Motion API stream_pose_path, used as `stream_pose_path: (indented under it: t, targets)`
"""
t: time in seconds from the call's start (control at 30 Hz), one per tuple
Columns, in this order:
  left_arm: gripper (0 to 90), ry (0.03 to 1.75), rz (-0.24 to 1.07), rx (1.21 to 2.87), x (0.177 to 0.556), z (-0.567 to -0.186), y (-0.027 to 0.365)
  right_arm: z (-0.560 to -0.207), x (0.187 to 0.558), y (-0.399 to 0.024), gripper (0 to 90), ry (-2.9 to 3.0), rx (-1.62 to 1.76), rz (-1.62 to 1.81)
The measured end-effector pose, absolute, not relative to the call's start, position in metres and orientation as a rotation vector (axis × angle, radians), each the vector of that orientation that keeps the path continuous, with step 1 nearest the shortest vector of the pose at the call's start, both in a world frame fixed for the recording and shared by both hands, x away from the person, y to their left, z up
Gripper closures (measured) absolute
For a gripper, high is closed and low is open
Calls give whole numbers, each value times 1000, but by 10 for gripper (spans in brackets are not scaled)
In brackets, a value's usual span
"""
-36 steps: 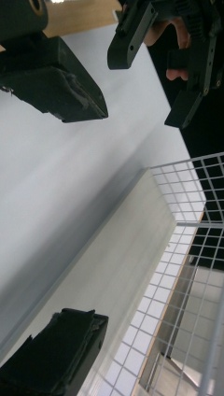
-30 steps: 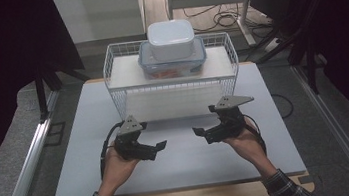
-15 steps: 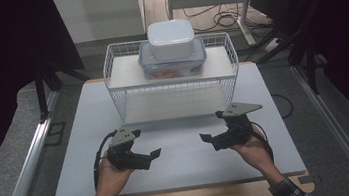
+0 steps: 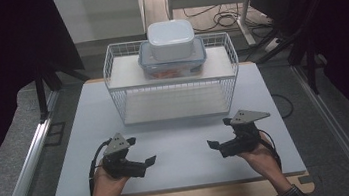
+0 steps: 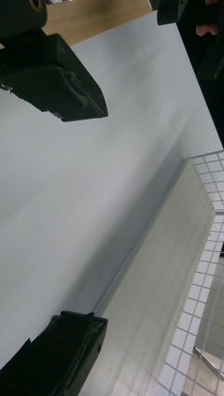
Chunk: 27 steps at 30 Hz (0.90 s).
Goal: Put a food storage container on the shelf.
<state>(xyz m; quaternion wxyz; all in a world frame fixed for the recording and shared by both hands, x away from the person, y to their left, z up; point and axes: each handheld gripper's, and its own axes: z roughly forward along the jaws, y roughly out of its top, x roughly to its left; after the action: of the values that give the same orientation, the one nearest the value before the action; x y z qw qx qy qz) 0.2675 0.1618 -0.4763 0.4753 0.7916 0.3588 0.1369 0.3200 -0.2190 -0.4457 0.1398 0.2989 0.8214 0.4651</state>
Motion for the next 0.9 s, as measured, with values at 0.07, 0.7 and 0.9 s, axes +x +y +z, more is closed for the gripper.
stream_pose_path:
  t: [0.07, 0.7, 0.9]
  targets:
    - [37, 885, 334, 1937, 266, -479, 163, -448, 319, -222, 18, 2373, 869, 1338]
    - [24, 955, 351, 1983, 252, -505, 174, -475, 303, -244, 15, 2382, 912, 1251]
    - [17, 970, 324, 2012, 250, -516, 173, -485, 299, -248, 15, 2407, 943, 1248]
